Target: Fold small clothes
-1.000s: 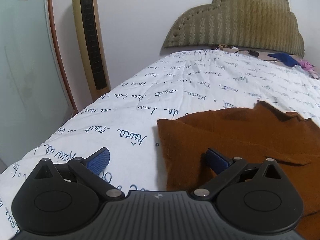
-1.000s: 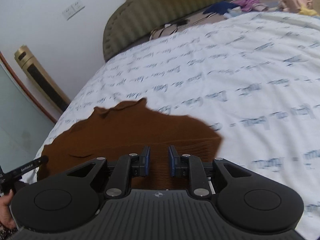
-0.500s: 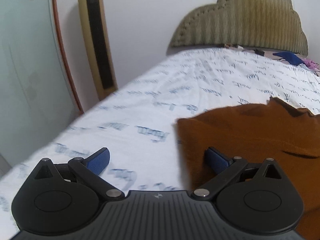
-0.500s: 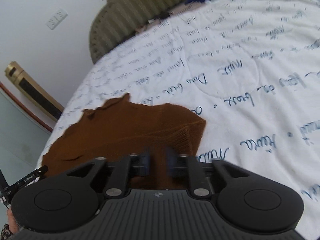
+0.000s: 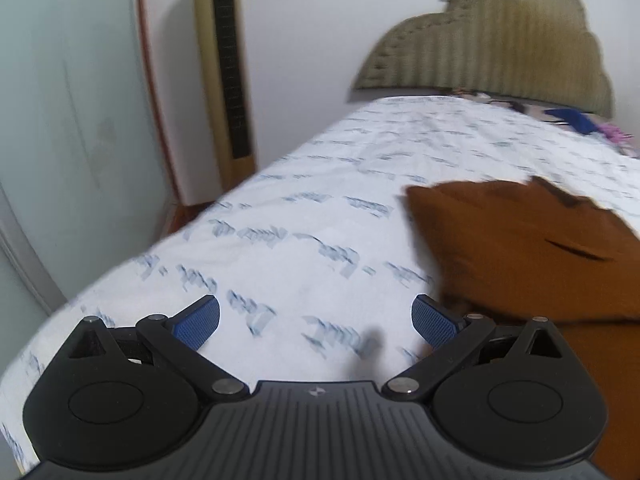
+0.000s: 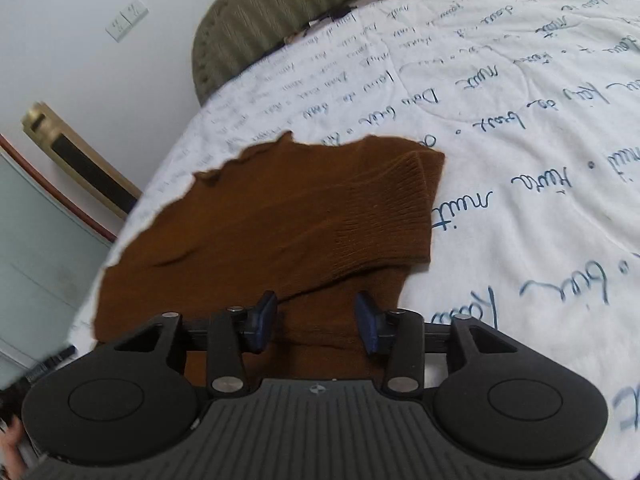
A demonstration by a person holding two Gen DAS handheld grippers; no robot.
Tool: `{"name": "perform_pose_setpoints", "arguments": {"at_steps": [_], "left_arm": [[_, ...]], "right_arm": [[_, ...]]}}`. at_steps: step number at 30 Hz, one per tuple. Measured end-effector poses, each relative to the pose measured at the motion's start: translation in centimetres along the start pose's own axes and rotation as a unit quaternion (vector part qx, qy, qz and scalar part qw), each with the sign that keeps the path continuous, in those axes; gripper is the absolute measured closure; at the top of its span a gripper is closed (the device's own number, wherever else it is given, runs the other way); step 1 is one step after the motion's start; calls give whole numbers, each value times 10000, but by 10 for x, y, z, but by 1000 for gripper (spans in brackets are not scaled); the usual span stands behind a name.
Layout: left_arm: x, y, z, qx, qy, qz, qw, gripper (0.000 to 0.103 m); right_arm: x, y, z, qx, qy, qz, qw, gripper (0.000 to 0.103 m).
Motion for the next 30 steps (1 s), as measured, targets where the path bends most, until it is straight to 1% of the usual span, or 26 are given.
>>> {"name": "perform_pose_setpoints", "arguments": {"at_steps": [1, 4, 6, 8, 11, 13, 15, 17, 20, 23, 26, 30], "left_arm": [[-7, 4, -6, 36, 157, -11, 9999, 0], [-16, 13, -31, 258, 562, -84, 9980, 0], [-10, 17, -51, 437, 689, -61, 9966, 0], [3, 18, -69, 497, 752, 70, 9959, 0], [32, 17, -77, 354, 515, 259, 9977, 0], [49, 15, -70, 252, 103, 339, 9991, 0], [54, 11, -61, 159, -134, 283, 9994, 0], [56, 8, -48, 135, -396, 221, 9989, 0], [58, 8, -28, -17, -332, 212, 9992, 0], [55, 11, -16, -27, -287, 180, 9994, 0], [51, 12, -14, -41, -285, 200, 9994, 0], [36, 18, -13, 135, -414, 184, 9989, 0]], "right_arm": [[-8, 2, 5, -125, 4, -33, 9999, 52], [-27, 12, 14, -356, 19, -100, 9993, 49], [-35, 20, 12, -212, -76, -76, 9997, 47], [-40, 28, 10, -54, -154, -44, 9999, 46], [-48, 42, 4, 24, -166, -34, 9999, 46], [-57, 50, 0, 106, -188, -93, 9997, 46], [-66, 54, -6, 223, -215, -144, 9994, 46], [-75, 55, -13, 316, -204, -226, 9990, 43], [-89, 57, -21, 439, -203, -373, 9981, 41], [-98, 59, -27, 493, -211, -427, 9976, 41], [-103, 64, -28, 434, -232, -426, 9979, 41], [-104, 75, -16, 302, -382, -335, 9982, 41]]}}
Point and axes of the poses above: each gripper's, at about its wrist camera, not at the fingertips, and x roughly the way its jaws point, z to its left, y to its underside, the point moved 7 cm from there along x, roughly the way its jaws point, and after that the axes turned 2 degrees about -z, right-handed, at the moved point
